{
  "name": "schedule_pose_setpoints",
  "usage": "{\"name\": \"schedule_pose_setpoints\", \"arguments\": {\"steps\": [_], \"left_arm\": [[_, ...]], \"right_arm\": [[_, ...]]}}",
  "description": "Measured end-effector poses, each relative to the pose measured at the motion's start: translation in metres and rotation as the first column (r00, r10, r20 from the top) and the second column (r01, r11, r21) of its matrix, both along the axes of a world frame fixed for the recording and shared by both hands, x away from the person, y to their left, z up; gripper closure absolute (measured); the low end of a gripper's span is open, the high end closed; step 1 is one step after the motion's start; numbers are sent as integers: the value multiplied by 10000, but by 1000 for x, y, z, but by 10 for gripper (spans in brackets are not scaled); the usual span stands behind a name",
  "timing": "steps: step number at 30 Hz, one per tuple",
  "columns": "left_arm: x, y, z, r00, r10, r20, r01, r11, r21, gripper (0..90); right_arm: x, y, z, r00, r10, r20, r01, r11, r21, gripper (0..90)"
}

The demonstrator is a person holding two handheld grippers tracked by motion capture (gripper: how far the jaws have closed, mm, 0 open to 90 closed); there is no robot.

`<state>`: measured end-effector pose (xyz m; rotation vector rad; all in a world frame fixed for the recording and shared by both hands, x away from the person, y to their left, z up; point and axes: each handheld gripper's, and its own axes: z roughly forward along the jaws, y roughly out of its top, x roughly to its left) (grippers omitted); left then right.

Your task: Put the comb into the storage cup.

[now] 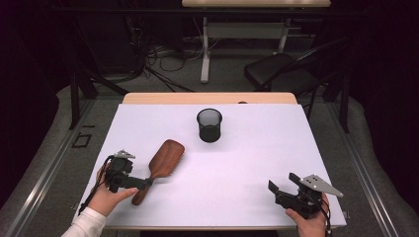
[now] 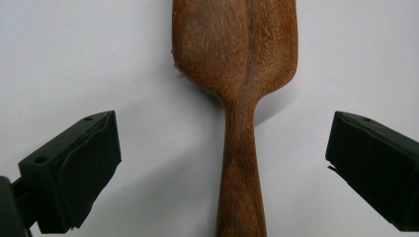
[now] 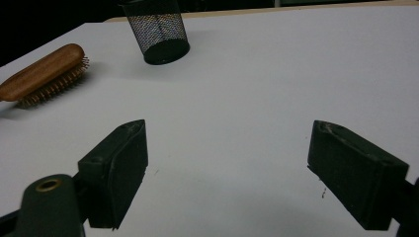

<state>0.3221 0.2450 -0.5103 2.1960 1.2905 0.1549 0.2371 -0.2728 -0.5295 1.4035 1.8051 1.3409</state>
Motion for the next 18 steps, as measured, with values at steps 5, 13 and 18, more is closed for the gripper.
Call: {"name": "schedule_pose_setpoints", "arguments": {"steps": [5, 13, 18], "left_arm": [[2, -2, -2, 9997, -128, -218, 132, 9998, 170, 19], [7, -8, -3, 9978, -229, -623, 250, 9991, 344, 35], [10, -14, -5, 9976, -322, -613, 361, 9973, 633, 58]], "right_arm": [[0, 1, 0, 10000, 20, 10, -20, 10000, -2, 155], [0, 0, 0, 10000, -21, 5, 21, 10000, -22, 155], [0, 1, 0, 10000, 1, 1, -1, 10000, -31, 155]]}}
